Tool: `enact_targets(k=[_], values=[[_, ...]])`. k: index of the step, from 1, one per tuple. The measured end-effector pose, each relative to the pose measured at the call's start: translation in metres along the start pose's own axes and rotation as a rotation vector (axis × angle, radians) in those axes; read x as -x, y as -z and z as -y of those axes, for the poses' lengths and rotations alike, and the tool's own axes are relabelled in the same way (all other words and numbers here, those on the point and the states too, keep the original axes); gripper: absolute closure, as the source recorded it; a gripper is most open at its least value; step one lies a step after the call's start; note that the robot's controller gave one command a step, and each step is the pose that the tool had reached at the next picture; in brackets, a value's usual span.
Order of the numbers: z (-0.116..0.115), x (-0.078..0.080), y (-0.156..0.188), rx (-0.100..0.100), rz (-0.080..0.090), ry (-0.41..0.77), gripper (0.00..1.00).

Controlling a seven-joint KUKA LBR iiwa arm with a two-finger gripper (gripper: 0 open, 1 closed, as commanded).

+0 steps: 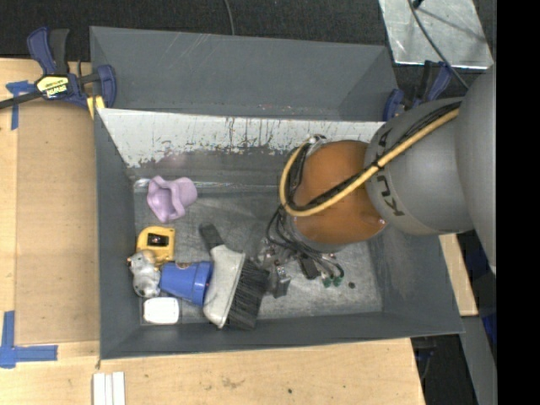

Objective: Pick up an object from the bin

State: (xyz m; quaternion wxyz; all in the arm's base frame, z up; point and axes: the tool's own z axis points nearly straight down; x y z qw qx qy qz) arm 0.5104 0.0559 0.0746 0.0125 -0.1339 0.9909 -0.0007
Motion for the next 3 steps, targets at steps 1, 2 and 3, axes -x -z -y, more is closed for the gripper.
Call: enact_targets(k=[1,2,3], values=[[0.0,0.0,0.0,0.0,0.0,-0.001,1.0],[-0.002,0.0,0.039,0.003,-0.027,0.036,1.0],[0.0,0.03,0.1,0.005,-0.024,-0.07,1.0]])
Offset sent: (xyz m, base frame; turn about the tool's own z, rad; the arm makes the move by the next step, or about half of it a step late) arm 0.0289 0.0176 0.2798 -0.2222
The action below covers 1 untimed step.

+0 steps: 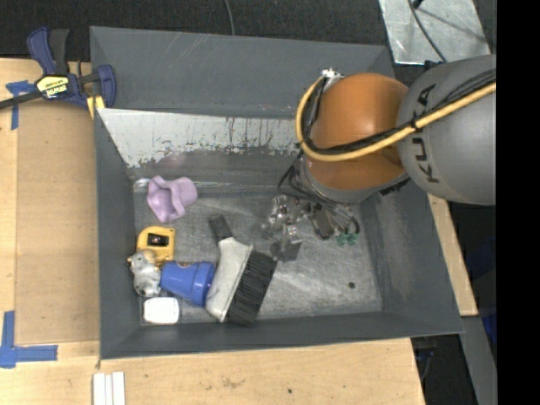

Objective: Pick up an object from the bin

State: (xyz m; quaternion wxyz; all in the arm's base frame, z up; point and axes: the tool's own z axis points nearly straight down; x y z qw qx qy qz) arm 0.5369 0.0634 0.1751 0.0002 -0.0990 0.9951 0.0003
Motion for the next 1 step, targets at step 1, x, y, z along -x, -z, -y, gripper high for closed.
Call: enact_targets(k=[1], values=[[0.0133,0.0266,0.0353,0.0,0.007,-0.175,1.0]])
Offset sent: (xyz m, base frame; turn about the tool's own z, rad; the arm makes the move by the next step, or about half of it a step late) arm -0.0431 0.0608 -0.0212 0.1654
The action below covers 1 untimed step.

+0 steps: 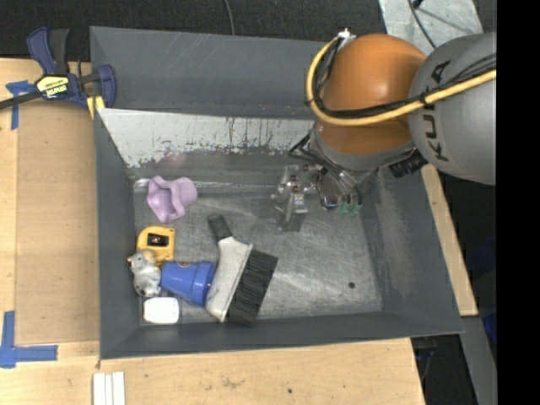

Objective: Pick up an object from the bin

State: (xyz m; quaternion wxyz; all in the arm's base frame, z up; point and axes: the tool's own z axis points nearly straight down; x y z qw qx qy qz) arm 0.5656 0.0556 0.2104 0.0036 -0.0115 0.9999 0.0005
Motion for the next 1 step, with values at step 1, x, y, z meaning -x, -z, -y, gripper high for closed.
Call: enact_targets(k=[1], values=[[-0.0725,-0.0725,-0.0576,0.0,-0.01,0.013,0.0]])
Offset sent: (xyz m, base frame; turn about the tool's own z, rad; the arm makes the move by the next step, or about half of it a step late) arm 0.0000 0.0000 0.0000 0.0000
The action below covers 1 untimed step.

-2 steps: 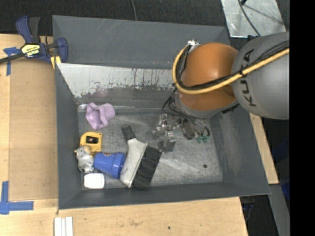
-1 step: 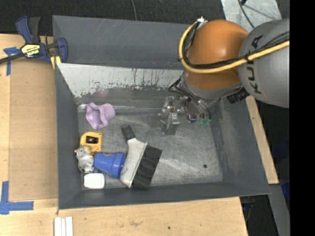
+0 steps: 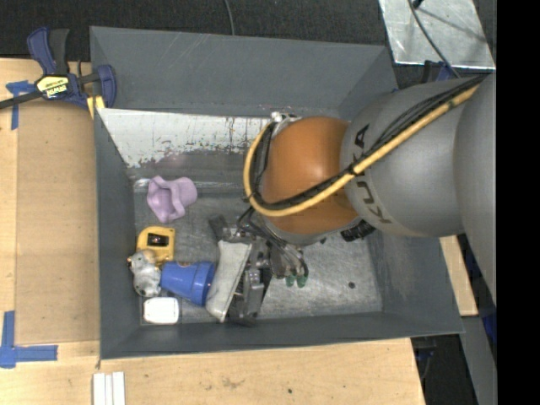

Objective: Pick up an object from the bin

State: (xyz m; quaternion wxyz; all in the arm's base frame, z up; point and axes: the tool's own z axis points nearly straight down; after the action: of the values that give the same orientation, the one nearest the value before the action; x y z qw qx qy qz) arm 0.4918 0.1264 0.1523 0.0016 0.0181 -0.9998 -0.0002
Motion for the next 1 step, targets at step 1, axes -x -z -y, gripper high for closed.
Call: enact_targets(k=[1], values=[[0.0021,0.0024,0.0016,0.0,0.005,-0.003,0.0]])
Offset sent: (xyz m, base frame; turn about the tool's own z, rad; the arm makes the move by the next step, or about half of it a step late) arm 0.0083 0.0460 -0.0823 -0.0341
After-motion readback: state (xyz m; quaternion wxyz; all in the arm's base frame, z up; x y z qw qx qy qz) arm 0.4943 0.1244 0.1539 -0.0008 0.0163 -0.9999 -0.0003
